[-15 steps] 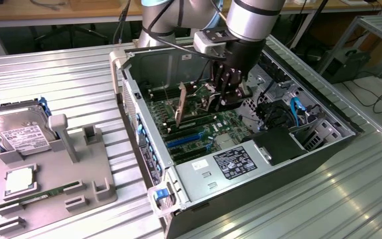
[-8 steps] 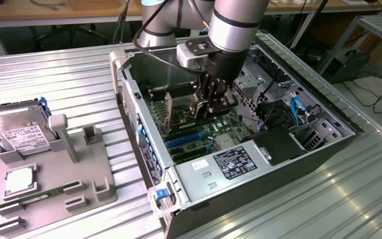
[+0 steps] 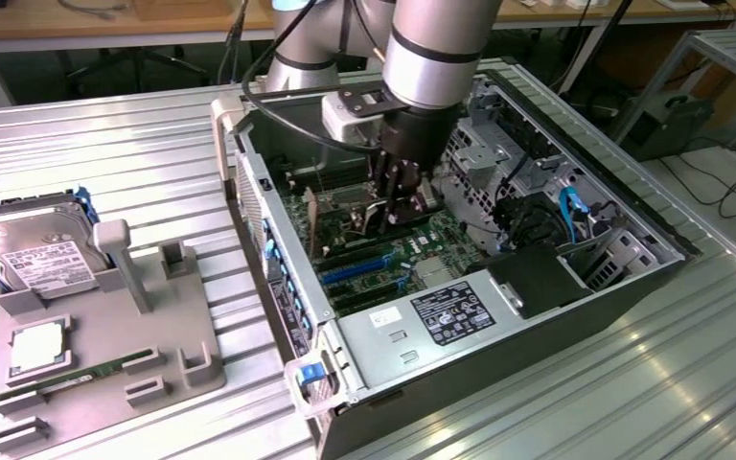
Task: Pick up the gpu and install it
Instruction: 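Insert the gpu into the slot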
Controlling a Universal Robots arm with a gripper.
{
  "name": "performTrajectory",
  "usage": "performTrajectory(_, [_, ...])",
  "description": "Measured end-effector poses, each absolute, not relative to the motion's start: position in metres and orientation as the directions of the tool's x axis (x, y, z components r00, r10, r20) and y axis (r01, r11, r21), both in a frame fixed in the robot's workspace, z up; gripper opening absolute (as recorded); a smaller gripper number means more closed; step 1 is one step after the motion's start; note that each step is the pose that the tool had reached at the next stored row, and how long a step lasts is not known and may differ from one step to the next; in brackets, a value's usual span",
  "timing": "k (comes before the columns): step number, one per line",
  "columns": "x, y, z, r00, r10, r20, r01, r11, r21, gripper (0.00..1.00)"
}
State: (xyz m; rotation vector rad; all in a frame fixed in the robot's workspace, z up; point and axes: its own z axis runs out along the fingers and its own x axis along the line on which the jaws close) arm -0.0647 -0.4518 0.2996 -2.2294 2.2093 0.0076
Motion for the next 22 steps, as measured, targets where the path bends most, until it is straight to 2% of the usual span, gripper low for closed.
performTrajectory(22, [-0.076, -0.460, 0.269, 0.009, -1.000, -0.012, -1.000, -0.009, 0.001, 0.27])
